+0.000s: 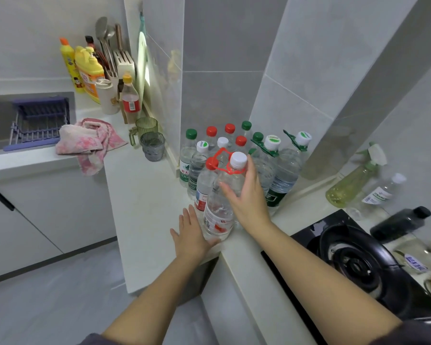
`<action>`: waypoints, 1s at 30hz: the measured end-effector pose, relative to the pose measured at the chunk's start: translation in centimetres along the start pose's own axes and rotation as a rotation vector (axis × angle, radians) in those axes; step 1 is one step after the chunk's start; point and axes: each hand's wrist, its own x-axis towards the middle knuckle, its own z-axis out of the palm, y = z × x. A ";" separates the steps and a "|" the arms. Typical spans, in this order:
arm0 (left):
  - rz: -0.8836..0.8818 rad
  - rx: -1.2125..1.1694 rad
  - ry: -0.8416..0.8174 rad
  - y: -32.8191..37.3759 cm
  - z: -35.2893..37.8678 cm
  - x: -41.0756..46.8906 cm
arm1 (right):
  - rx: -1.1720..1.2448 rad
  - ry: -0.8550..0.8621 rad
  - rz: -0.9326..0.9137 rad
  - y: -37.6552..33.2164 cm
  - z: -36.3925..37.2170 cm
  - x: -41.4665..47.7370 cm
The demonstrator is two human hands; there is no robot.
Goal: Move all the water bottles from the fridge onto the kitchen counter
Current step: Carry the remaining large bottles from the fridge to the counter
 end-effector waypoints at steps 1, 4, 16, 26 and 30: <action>0.004 0.007 0.031 -0.2 -0.5 -0.8 | -0.047 -0.006 0.000 0.2 -0.4 -0.5; 0.041 0.086 0.127 -0.8 -2.3 -3.9 | -0.202 -0.014 -0.009 1.1 -1.8 -2.7; 0.117 0.433 0.568 -2.3 -8.3 -19.9 | -0.392 -0.182 -0.327 1.0 -4.1 -13.4; -0.151 0.546 0.722 -6.9 -11.0 -32.5 | -0.438 -0.435 -0.570 -6.5 -0.8 -19.5; -0.244 0.561 0.796 -9.0 -12.1 -37.7 | -0.329 -0.470 -0.754 -10.8 1.2 -22.1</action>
